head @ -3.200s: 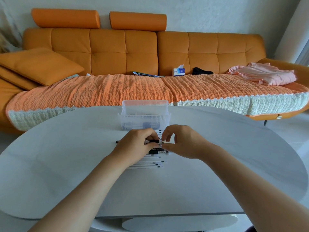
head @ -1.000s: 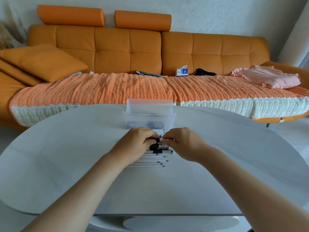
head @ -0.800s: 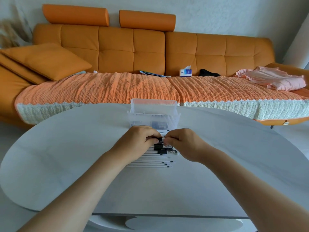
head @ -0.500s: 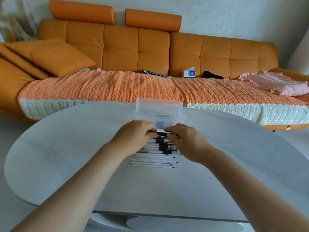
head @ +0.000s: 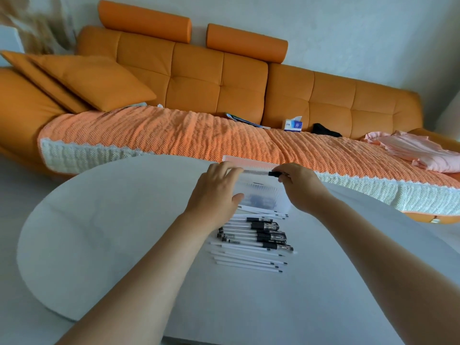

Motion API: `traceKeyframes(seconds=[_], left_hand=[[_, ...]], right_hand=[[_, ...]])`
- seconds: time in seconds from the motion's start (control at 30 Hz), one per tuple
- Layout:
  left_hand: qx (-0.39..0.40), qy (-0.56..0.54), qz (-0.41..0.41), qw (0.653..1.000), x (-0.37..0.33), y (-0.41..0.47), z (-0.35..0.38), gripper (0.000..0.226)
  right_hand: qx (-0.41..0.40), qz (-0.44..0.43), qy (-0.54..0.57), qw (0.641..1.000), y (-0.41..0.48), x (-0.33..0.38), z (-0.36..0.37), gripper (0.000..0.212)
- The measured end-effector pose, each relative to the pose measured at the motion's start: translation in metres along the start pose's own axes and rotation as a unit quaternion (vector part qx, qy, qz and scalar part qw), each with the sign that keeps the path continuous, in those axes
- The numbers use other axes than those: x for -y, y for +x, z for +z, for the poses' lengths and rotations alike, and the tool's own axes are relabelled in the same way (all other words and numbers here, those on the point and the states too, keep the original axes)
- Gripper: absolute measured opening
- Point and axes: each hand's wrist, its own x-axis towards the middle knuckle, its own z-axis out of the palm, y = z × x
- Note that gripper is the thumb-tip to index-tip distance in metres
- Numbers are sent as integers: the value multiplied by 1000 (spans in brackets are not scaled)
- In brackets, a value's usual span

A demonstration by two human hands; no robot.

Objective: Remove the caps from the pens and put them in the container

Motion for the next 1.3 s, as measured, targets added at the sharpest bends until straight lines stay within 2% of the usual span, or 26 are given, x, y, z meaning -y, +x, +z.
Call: traceKeyframes(seconds=[0.13, 0.27, 0.47, 0.6, 0.7, 0.77, 0.87, 0.97, 1.1, 1.3], left_hand=[[90, 5, -13, 996, 8, -3, 11, 65], [109, 12, -16, 994, 9, -4, 16, 69], [116, 28, -19, 993, 7, -3, 19, 71], [125, 30, -21, 992, 6, -3, 18, 71], [125, 32, -23, 991, 3, -3, 16, 71], [111, 34, -13, 993, -1, -4, 13, 70], [50, 6, 26, 998, -13, -6, 10, 59], [20, -42, 65, 997, -27, -10, 8, 34], [103, -97, 51, 989, -46, -25, 9, 8], [184, -93, 38, 978, -61, -43, 8, 9]], right_hand=[[69, 39, -42, 996, 28, 3, 10, 32], [164, 54, -66, 983, 39, 10, 18, 36], [192, 81, 38, 977, 37, 14, 20, 30], [203, 89, 27, 975, 23, 20, 13, 42], [186, 45, 32, 981, 12, 22, 6, 31], [128, -8, 14, 992, 3, 21, 0, 25], [38, -68, 4, 997, -15, 16, -12, 21], [76, -34, 40, 996, -43, 11, -24, 21], [157, 6, 25, 987, -80, -9, -22, 22], [203, 35, 16, 978, -107, -32, -20, 8]])
